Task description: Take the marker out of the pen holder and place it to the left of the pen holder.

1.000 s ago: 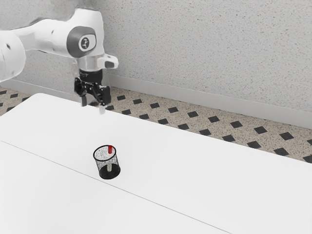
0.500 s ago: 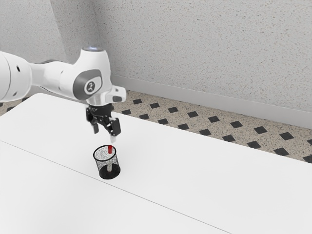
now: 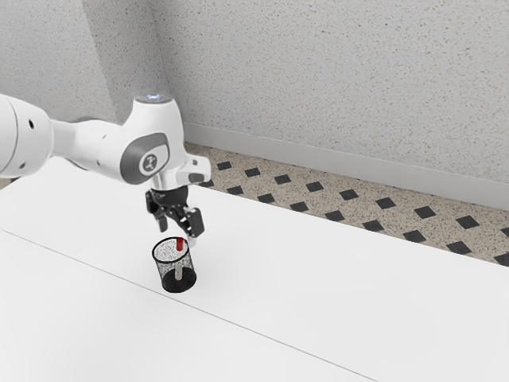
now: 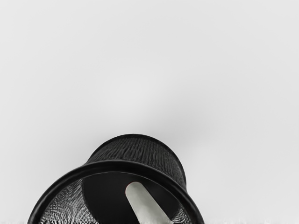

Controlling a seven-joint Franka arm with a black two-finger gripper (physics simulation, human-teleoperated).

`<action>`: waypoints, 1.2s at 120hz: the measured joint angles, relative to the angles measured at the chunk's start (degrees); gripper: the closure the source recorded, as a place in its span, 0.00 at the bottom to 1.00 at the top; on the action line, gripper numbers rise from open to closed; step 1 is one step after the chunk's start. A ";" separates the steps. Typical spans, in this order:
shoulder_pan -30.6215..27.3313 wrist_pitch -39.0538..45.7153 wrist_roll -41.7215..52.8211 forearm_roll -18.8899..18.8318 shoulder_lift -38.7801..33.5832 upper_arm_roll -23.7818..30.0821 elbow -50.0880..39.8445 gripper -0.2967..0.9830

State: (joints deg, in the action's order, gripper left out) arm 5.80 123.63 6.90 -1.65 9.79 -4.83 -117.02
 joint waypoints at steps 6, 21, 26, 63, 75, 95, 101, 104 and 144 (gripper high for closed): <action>0.00 0.25 -0.16 0.05 -0.25 0.00 -0.64 0.23; 0.01 0.74 -0.50 0.12 -1.11 0.01 -2.31 0.23; 0.01 0.84 -0.60 0.13 -1.46 0.00 -2.78 0.23; -0.02 1.17 -1.11 0.09 -2.02 0.03 -3.23 0.36; -0.08 1.17 -1.14 0.04 -2.03 0.00 -3.24 0.47; -0.17 1.10 -0.92 0.01 -2.11 0.00 -3.24 0.64; -0.20 1.05 -0.84 0.01 -2.12 0.00 -3.24 0.69; -0.23 1.01 -0.81 0.01 -2.20 0.00 -3.24 0.71; -1.04 0.35 -1.30 -1.86 -8.39 -0.56 -3.66 0.82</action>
State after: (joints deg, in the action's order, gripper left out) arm 4.76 123.98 5.60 -3.50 1.40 -5.40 -120.68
